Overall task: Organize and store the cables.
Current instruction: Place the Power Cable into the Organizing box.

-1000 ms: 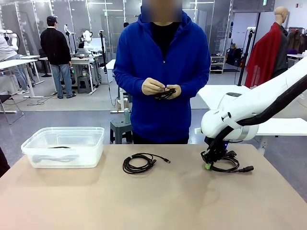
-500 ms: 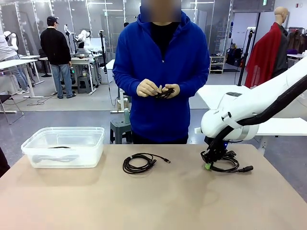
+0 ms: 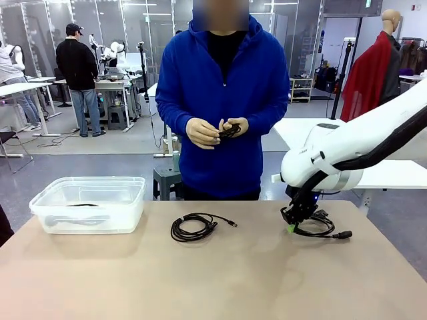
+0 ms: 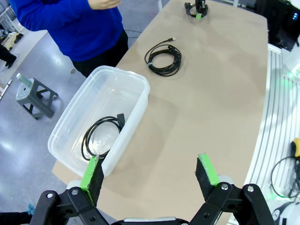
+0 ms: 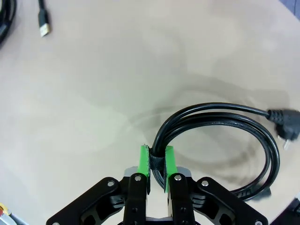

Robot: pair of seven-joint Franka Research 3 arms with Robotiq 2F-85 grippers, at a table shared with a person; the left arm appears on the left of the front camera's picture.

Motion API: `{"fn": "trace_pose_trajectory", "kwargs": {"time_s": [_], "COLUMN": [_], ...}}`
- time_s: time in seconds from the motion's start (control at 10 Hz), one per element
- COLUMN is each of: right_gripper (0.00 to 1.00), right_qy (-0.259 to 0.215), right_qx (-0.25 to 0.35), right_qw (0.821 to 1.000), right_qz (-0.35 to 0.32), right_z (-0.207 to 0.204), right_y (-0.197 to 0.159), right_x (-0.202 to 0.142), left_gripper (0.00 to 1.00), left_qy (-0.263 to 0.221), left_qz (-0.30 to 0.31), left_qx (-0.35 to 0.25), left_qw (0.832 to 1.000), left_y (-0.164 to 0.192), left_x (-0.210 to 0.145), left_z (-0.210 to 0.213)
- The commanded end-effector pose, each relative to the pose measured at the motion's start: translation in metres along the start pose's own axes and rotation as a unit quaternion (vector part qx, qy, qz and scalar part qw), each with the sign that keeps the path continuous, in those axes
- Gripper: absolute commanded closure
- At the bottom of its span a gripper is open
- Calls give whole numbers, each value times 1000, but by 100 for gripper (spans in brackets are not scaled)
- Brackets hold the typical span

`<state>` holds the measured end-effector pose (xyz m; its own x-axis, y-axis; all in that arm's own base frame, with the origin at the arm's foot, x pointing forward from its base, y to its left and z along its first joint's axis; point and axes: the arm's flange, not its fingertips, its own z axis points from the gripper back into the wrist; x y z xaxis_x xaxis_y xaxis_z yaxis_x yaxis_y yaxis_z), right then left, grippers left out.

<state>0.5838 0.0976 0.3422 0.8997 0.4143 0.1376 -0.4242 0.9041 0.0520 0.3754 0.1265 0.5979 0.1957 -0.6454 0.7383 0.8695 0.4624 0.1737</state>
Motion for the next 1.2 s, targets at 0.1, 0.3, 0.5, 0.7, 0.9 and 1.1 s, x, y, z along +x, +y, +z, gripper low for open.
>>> {"fn": "trace_pose_trajectory", "kwargs": {"time_s": [0.1, 0.3, 0.5, 0.7, 0.9, 1.1], "right_gripper": [85, 85, 85, 85, 85, 85], "right_qy": [12, 10, -1, 5, 12, 26], "right_qx": [-54, -55, -28, -19, 11, 39], "right_qw": [998, 998, 1000, 1000, 1000, 998], "right_qz": [-24, -14, -3, 8, 19, 44], "right_z": [66, 84, 87, 79, 65, 50], "right_y": [37, 58, 84, 120, 161, 190], "right_x": [-9, -10, -9, -5, 5, 14], "left_gripper": [0, 0, 0, 0, 0, 0], "left_qy": [3, 3, 3, 3, 3, 3], "left_qz": [-3, -3, -3, -3, -3, -3], "left_qx": [0, 0, 0, 0, 0, 0], "left_qw": [1000, 1000, 1000, 1000, 1000, 1000], "left_y": [0, 0, 0, 0, 0, 0], "left_x": [1, 1, 1, 1, 1, 1], "left_z": [1, 1, 1, 1, 1, 1]}}
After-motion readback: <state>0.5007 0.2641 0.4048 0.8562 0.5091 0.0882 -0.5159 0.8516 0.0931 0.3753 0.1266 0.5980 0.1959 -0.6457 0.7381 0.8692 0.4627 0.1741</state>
